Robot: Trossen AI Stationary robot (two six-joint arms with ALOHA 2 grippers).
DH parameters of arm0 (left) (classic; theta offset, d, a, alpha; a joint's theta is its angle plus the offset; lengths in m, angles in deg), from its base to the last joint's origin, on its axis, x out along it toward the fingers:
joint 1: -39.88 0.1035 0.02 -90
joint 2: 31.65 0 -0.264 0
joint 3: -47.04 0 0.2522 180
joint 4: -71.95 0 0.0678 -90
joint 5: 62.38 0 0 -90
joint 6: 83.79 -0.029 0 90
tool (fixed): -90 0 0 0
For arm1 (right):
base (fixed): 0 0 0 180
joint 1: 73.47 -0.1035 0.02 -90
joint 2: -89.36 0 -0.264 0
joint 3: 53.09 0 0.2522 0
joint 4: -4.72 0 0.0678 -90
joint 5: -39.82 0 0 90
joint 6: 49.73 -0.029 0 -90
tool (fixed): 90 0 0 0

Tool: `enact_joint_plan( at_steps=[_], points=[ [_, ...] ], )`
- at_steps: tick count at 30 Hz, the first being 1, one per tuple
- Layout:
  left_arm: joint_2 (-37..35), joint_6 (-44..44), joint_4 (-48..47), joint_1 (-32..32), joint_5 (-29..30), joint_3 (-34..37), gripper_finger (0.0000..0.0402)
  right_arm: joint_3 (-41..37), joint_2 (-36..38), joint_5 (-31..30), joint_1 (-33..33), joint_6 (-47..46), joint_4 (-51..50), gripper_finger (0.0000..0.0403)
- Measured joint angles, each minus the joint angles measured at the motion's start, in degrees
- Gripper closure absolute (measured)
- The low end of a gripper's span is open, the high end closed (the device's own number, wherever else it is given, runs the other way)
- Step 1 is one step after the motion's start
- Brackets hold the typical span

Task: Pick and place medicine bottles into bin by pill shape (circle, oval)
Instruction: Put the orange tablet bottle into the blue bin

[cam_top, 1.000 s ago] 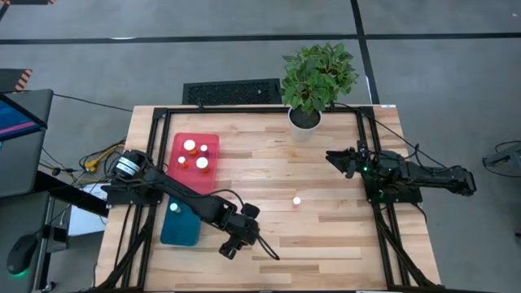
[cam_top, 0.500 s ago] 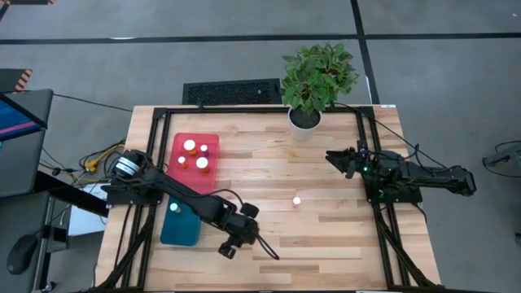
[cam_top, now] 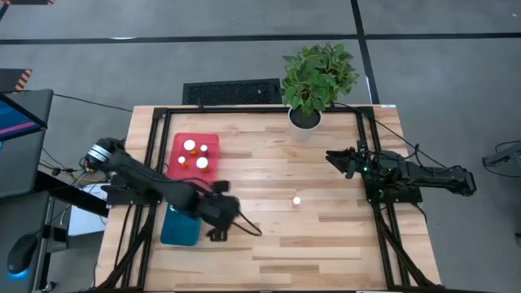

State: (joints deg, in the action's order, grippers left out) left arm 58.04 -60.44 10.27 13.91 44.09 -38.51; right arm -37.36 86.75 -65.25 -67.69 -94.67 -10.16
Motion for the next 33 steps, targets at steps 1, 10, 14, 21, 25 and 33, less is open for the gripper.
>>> enact_joint_plan(
  at_steps=[1,10,14,21,25,33],
  points=[
    [-2.0,3.8,-2.6,-0.5,1.8,0.0,0.0286,0.0,0.0,0.0,0.0,0.0,0.0,0.0127],
    [-13.8,45.2,-30.0,-13.4,12.8,0.0,0.0285,0.0,0.0,0.0,0.0,0.0,0.2,0.0127],
    [-14.4,58.4,-36.6,-20.8,12.8,0.0,0.0285,0.0,0.0,0.0,0.0,0.0,0.2,0.0127],
    [-12.8,73.1,-40.8,-29.9,12.8,1.9,0.0285,0.0,0.0,-0.1,0.0,-0.1,0.3,0.0127],
    [-12.7,78.6,-36.4,-32.8,11.5,7.1,0.0285,0.0,0.0,-0.1,0.0,-0.5,0.3,0.0127],
    [-12.7,80.4,-28.1,-35.9,9.5,15.7,0.0285,0.0,0.0,-0.2,0.0,-1.6,0.3,0.0127]
  ],
)
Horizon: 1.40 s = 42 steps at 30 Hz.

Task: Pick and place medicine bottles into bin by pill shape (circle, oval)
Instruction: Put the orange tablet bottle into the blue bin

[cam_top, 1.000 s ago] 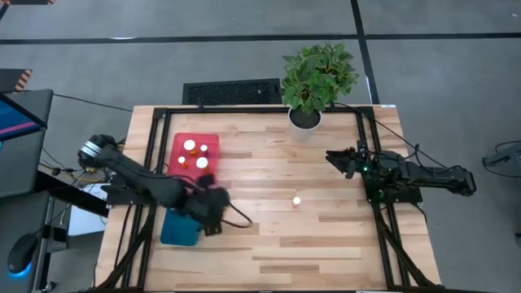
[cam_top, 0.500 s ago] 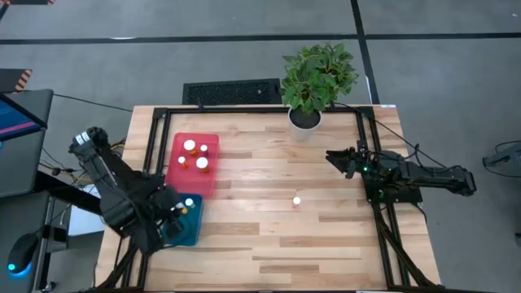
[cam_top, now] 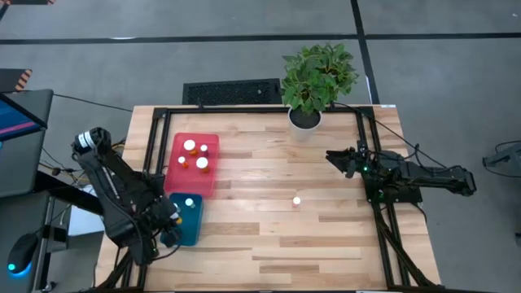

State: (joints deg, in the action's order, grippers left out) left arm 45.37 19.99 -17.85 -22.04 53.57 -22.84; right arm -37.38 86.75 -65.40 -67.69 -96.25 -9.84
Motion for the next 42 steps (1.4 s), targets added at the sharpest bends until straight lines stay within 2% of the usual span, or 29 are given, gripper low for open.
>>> enact_joint_plan(
  at_steps=[13,21,27,42],
  points=[
    [0.0,-2.8,6.9,-0.5,-1.5,6.7,0.0285,0.0,0.0,-0.1,0.0,-0.2,0.0,0.0127],
    [0.0,-3.0,6.8,-0.5,-3.1,8.6,0.0285,0.0,0.0,-0.1,0.0,-0.1,0.0,0.0127],
    [0.2,-3.5,8.9,-0.5,-2.8,9.6,0.0285,0.0,0.0,-0.1,0.0,-0.1,0.0,0.0127],
    [5.7,-3.6,10.5,-0.5,-4.8,9.4,0.0285,0.0,0.0,-0.4,0.0,0.0,0.0,0.0127]
  ],
)
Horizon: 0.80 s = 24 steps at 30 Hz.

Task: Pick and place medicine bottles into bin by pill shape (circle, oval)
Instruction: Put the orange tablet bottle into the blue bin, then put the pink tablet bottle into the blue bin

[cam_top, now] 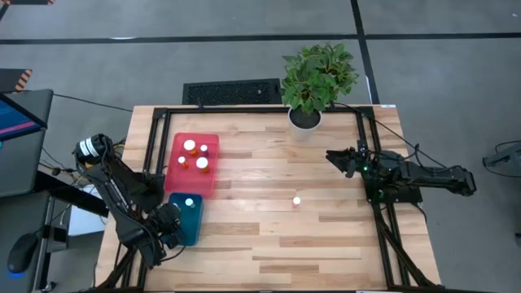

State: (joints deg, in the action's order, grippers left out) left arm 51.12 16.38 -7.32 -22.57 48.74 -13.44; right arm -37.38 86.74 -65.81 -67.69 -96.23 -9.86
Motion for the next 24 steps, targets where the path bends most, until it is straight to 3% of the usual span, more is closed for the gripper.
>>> enact_joint_plan(
  at_steps=[5,16,24],
  points=[
    [0.0,0.8,1.1,0.0,0.1,0.0,0.0270,0.0,0.0,0.0,0.0,0.1,0.0,0.0127],
    [0.0,1.6,0.9,0.0,-2.0,-1.5,0.0181,0.0,0.0,-0.2,0.0,0.5,0.0,0.0127],
    [0.0,1.0,-0.3,0.0,-0.9,-5.6,0.0170,0.0,0.0,-0.2,0.0,1.4,0.0,0.0127]
  ],
)
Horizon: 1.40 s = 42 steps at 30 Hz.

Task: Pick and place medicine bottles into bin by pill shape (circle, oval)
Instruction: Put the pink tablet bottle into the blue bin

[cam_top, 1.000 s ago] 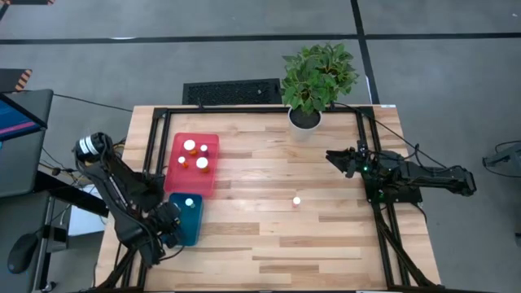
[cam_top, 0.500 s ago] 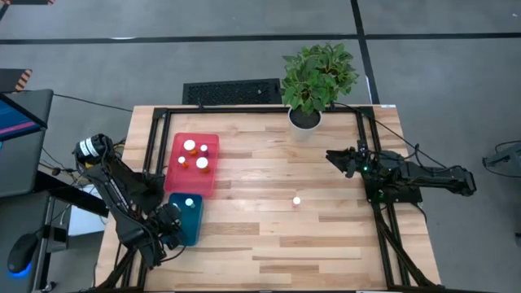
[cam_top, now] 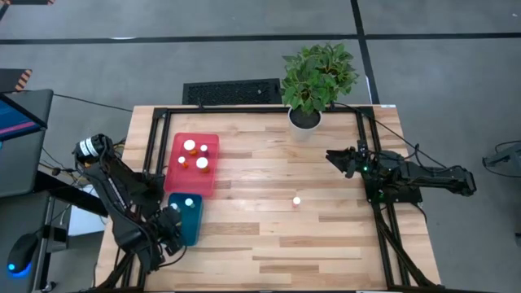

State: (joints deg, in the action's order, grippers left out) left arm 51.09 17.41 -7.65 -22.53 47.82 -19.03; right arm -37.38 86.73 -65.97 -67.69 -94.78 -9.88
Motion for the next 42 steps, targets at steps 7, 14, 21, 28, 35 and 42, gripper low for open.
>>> enact_joint_plan(
  at_steps=[7,14,21,28,35,42],
  points=[
    [0.0,1.8,-6.2,0.0,-0.2,-2.5,0.0170,0.0,0.0,0.0,0.0,0.5,0.0,0.0127],
    [0.0,1.8,-10.7,0.2,0.5,-6.7,0.0170,0.0,0.0,0.0,0.0,0.6,0.0,0.0127],
    [0.0,1.5,-17.6,3.0,7.1,-14.6,0.0170,0.0,0.0,0.0,0.0,0.7,0.0,0.0127],
    [0.0,-15.2,-16.4,16.2,18.5,-22.7,0.0170,0.0,0.0,0.0,0.0,0.6,0.0,0.0127],
    [0.0,-55.3,5.9,35.6,12.4,-23.7,0.0170,0.0,0.0,0.0,0.0,0.5,0.0,0.0127],
    [0.8,-85.7,33.1,51.0,-0.5,-20.1,0.0170,0.0,0.0,0.0,0.0,0.6,0.0,0.0127]
  ],
)
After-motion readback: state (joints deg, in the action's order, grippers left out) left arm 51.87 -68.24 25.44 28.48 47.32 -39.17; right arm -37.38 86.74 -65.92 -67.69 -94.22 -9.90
